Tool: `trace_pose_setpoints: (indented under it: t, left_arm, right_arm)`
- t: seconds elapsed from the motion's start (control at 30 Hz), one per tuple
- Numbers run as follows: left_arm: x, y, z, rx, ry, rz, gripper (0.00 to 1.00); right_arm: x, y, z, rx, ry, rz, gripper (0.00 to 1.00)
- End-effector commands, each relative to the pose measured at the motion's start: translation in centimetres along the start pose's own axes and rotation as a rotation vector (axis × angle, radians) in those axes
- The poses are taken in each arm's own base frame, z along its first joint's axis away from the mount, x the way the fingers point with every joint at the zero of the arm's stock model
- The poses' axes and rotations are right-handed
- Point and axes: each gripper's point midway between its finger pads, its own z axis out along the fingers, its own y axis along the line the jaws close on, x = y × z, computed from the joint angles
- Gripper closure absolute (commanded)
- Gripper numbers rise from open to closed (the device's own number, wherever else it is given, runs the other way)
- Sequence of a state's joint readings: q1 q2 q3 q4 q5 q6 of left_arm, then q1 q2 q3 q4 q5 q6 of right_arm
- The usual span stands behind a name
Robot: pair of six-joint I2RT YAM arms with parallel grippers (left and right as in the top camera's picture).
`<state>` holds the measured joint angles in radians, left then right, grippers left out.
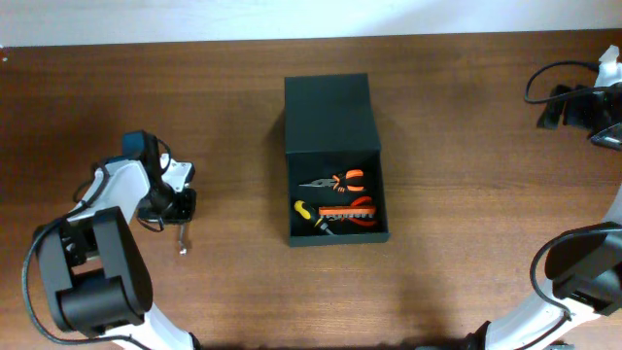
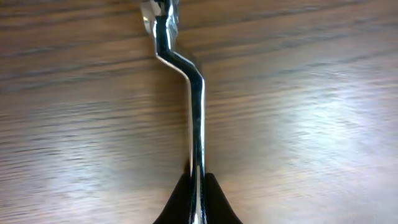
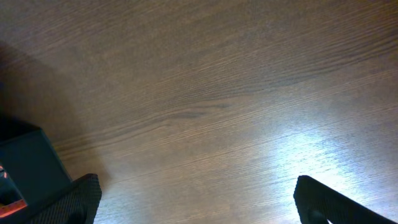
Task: Pack container
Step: 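Carry the wrench into the box and open the left gripper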
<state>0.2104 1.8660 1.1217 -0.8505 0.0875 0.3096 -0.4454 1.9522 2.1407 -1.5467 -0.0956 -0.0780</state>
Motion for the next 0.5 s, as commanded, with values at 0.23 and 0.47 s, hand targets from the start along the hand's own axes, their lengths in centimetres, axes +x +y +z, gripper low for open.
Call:
trace_pose_setpoints:
  t: [0.23, 0.47]
  left_arm:
    - [-8.7, -11.9, -13.5, 0.008, -0.286, 0.415, 0.98]
    - [-7.9, -28.2, -19.0, -0.01, -0.456, 1.172, 0.98]
  right_arm:
    - [0.1, 0.1, -0.3, -0.005, -0.005, 0.008, 0.01]
    - [0.2, 0.1, -0.3, -0.006, -0.002, 0.008, 0.01]
